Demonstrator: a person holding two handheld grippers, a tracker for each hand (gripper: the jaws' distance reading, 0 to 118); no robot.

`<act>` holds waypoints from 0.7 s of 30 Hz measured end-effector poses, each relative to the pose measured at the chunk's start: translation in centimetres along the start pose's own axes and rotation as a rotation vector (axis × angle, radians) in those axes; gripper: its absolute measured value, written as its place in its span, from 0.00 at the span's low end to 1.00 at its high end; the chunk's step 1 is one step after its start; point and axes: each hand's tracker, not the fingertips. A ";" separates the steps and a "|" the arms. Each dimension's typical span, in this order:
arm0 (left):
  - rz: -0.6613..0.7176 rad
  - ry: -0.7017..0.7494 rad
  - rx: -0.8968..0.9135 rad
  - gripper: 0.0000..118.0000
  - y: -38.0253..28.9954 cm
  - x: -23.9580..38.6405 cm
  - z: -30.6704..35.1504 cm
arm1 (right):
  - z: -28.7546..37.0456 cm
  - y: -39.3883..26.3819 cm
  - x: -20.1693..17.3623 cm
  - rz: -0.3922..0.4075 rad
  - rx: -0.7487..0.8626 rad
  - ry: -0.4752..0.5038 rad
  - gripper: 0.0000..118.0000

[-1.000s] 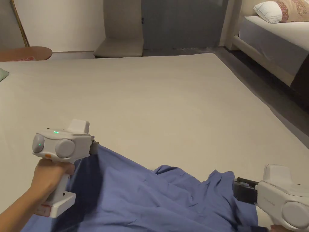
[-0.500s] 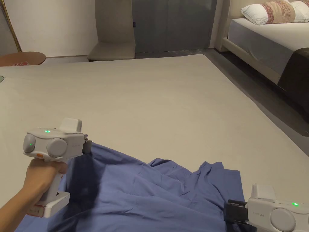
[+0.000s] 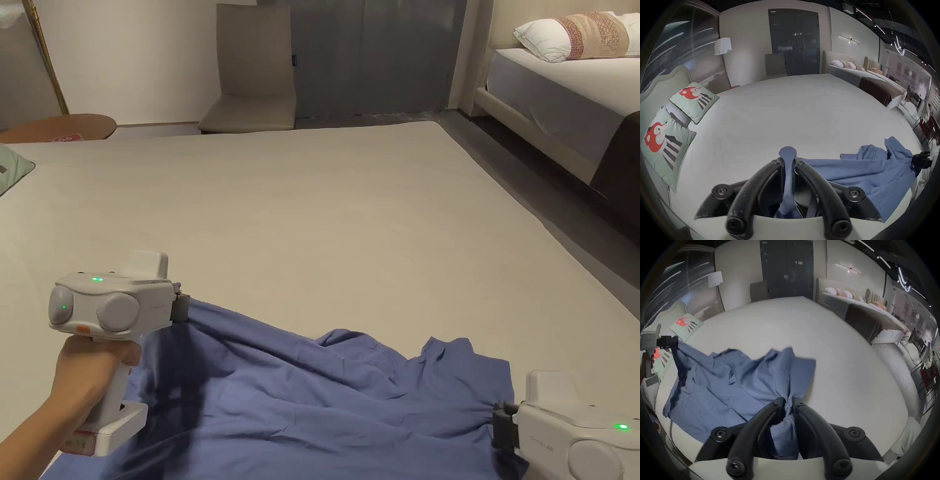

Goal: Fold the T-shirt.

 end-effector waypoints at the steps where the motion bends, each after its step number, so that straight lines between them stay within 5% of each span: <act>1: 0.012 0.010 0.020 0.02 0.1 -0.3 0.4 | 0.2 0.6 0.2 0.003 0.034 -0.008 0.08; 21: 0.182 0.148 0.448 0.02 14.2 -8.3 14.3 | 6.4 26.4 -5.7 0.149 0.628 0.003 0.08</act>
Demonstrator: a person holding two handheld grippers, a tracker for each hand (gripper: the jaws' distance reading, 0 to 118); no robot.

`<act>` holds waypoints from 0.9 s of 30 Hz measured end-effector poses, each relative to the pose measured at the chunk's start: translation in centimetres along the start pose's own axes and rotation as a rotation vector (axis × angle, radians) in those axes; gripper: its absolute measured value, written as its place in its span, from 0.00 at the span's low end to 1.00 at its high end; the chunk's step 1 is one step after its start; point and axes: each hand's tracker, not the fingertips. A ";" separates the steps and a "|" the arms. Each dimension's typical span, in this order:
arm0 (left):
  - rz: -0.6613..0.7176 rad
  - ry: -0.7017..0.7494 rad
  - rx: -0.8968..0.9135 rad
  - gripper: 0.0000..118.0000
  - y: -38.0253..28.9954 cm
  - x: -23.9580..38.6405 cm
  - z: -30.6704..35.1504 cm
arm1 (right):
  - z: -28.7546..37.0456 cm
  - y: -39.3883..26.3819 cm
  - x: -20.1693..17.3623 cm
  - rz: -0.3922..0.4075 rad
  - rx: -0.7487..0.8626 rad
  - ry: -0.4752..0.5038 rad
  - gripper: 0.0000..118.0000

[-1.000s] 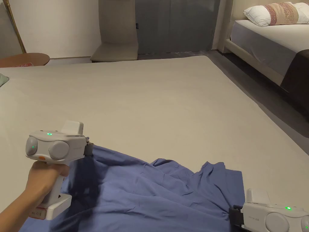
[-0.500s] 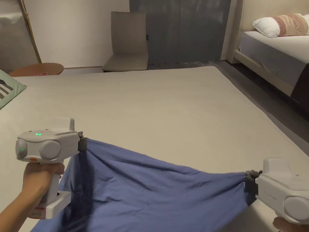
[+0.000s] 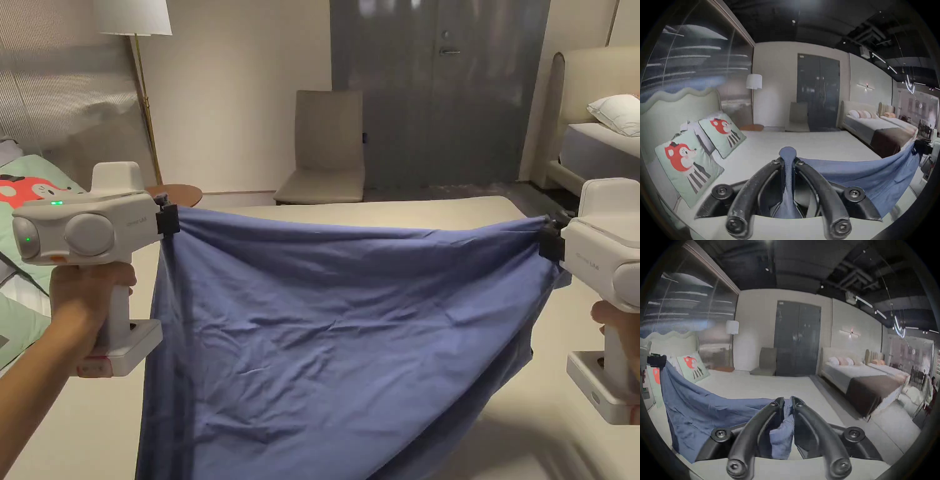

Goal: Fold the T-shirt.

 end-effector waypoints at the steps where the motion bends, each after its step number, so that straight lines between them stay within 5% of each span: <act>1: 0.009 0.011 0.019 0.02 1.1 -0.1 -0.1 | -0.6 1.2 0.0 -0.003 0.020 0.012 0.08; 10: 0.000 0.083 0.155 0.02 9.2 -0.5 -2.1 | -6.6 10.8 -1.1 0.043 0.185 0.025 0.08; 16: -0.001 0.133 0.230 0.02 12.0 -0.4 -5.1 | -9.4 14.6 -1.3 -0.029 0.243 0.060 0.08; 27: -0.039 0.175 0.234 0.02 7.0 -0.6 -11.4 | -14.0 9.0 -2.2 -0.053 0.242 0.089 0.08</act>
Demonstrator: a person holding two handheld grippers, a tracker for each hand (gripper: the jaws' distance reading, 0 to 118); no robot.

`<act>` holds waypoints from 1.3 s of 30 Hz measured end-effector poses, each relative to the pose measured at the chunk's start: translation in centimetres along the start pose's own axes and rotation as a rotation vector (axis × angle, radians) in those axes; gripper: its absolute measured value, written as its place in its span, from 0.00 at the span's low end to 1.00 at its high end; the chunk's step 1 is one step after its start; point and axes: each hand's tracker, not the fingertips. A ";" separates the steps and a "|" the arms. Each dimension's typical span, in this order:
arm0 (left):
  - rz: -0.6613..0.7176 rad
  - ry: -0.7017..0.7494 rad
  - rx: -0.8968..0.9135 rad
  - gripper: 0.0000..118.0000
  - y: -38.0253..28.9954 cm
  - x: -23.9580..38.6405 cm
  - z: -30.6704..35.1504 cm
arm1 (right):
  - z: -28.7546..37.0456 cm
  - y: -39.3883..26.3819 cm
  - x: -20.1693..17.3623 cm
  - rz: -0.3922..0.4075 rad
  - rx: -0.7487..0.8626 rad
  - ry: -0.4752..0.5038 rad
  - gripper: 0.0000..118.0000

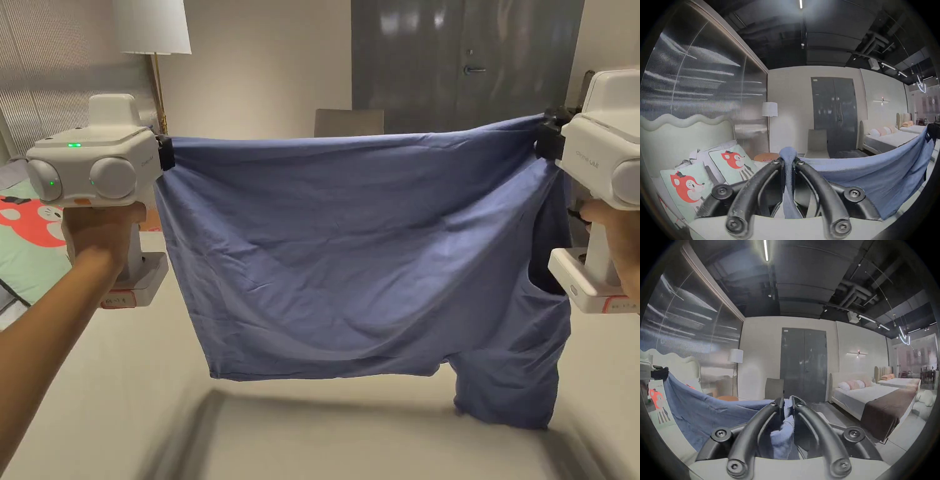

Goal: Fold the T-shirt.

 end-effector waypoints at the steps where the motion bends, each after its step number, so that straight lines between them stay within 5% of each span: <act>1: -0.009 -0.006 -0.027 0.02 -1.0 0.0 -0.3 | -0.4 -1.3 0.1 0.002 -0.015 0.003 0.08; 17: -0.003 -0.015 -0.307 0.02 -19.0 0.0 1.6 | 3.9 -18.2 0.0 -0.089 -0.331 0.044 0.08; 39: 0.058 -0.057 -0.542 0.02 -32.4 -7.9 29.6 | 33.6 -26.6 0.8 -0.243 -0.540 0.130 0.08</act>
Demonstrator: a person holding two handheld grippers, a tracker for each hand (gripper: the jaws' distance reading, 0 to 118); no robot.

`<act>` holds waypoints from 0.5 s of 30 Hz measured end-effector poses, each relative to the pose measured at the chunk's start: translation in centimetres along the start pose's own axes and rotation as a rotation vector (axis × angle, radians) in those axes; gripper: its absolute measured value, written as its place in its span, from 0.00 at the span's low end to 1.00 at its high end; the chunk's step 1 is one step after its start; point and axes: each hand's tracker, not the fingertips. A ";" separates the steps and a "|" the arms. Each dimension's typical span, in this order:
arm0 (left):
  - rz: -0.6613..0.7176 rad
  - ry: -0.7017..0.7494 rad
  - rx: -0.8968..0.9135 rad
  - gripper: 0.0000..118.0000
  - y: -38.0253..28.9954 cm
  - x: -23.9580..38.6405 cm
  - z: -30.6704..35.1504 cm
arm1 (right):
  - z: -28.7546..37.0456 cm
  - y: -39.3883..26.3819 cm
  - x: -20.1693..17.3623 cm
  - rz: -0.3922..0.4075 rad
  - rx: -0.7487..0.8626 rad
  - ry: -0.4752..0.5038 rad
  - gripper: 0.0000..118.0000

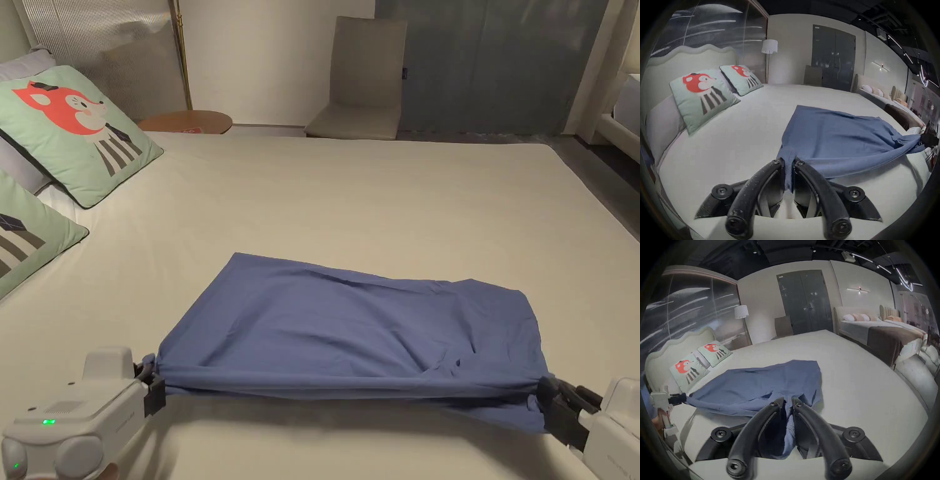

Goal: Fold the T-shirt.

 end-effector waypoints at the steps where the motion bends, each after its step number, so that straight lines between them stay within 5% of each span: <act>1: -0.007 0.002 -0.008 0.02 -0.9 -0.3 0.7 | 0.4 -0.9 0.3 -0.022 -0.010 0.001 0.08; 15: 0.005 0.006 -0.180 0.02 -9.9 -1.0 4.9 | 3.9 -9.5 2.5 -0.056 -0.249 -0.099 0.08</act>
